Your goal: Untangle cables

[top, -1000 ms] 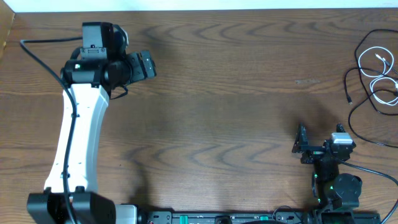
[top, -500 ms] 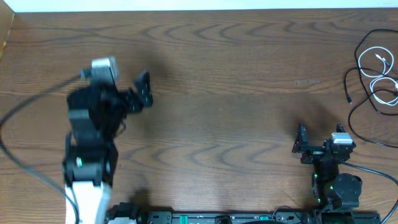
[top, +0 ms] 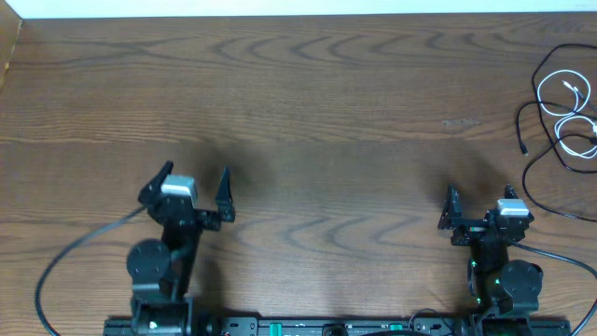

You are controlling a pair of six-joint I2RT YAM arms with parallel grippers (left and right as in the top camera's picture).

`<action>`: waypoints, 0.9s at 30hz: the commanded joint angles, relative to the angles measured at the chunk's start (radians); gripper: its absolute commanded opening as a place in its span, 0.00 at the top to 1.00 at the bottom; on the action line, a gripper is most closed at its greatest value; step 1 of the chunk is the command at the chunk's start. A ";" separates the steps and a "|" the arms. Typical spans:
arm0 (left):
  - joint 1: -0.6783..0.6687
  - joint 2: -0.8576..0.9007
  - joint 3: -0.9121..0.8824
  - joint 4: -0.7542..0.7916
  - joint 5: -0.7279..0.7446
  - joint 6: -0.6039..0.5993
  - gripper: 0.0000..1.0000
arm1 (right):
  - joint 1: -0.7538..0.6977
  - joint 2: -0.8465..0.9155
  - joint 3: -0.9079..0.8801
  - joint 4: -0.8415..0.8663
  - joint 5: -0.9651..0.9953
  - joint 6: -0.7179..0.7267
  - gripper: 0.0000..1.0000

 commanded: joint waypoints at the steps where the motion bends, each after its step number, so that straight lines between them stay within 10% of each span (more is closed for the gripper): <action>1: 0.003 -0.095 -0.088 0.017 -0.040 0.040 0.01 | 0.008 -0.006 -0.002 -0.003 -0.002 0.013 0.01; 27: 0.003 -0.301 -0.198 -0.194 -0.126 0.023 0.01 | 0.008 -0.006 -0.002 -0.003 -0.002 0.013 0.01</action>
